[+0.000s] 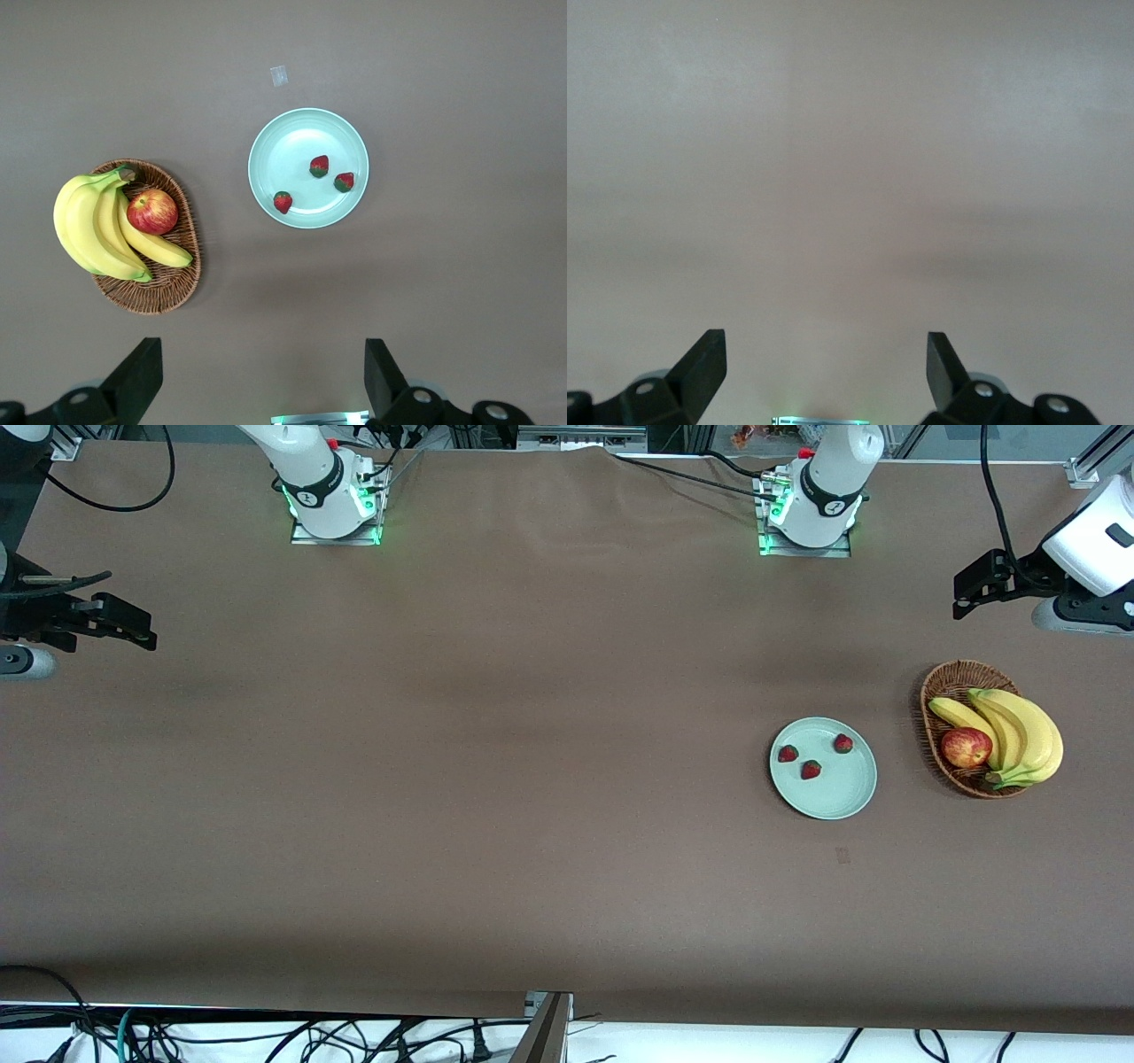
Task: Collect all strawberries into plate
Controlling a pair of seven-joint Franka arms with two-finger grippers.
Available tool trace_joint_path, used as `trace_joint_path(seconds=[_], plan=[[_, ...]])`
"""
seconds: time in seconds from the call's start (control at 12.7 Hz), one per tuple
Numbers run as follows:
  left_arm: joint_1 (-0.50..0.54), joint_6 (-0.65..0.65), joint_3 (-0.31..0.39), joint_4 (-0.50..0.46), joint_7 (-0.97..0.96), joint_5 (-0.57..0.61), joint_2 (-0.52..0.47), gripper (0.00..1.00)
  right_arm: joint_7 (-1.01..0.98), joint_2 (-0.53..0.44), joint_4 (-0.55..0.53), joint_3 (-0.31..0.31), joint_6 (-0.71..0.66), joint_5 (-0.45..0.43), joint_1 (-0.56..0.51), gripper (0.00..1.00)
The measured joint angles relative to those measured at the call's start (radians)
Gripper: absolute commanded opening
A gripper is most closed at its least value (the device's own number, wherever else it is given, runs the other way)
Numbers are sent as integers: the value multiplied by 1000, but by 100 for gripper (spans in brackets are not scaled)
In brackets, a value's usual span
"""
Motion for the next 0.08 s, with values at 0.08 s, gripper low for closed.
trace_joint_path(seconds=[0.08], plan=[[1, 0, 1, 0, 0, -4, 0, 100, 0, 0, 0, 0, 0, 0, 0, 100]])
